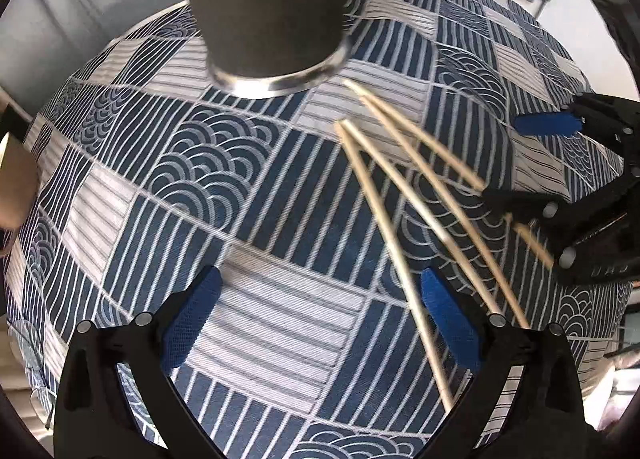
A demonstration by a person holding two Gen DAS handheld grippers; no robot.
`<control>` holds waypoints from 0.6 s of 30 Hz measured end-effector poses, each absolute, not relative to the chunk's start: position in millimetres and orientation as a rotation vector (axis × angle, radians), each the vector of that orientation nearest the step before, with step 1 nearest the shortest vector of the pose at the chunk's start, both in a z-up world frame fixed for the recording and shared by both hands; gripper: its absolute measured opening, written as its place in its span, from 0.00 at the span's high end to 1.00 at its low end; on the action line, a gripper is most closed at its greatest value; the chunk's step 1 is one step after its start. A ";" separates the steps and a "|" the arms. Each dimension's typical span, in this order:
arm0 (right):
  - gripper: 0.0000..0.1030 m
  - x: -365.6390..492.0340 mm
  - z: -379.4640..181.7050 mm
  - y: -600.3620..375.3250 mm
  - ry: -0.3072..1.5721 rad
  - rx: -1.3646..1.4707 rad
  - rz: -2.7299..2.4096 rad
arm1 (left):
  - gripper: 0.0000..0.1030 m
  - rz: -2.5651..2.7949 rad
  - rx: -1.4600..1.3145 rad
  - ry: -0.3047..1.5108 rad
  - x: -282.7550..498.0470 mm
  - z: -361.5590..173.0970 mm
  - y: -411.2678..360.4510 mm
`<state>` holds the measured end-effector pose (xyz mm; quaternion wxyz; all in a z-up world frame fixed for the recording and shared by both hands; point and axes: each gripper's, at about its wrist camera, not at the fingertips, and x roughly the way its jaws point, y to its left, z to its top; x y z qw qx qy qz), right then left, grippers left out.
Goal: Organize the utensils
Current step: 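Grasp a leaning wooden stick with the left tool while the right tool grasps another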
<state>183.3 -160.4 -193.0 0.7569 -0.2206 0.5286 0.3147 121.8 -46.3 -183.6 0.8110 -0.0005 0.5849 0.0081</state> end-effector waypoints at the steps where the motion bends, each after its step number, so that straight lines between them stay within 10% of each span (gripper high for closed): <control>1: 0.47 185.1 -191.3 -162.9 1.155 -0.475 0.680 | 0.11 0.011 0.006 1.247 120.1 -182.4 -44.7; 10: 0.95 195.0 -186.1 -176.6 1.184 -0.485 0.627 | 0.92 0.100 -0.133 1.260 111.9 -170.9 3.9; 18: 0.96 209.7 -183.1 -203.2 1.238 -0.395 0.545 | 0.95 0.096 -0.273 1.298 100.1 -169.7 30.1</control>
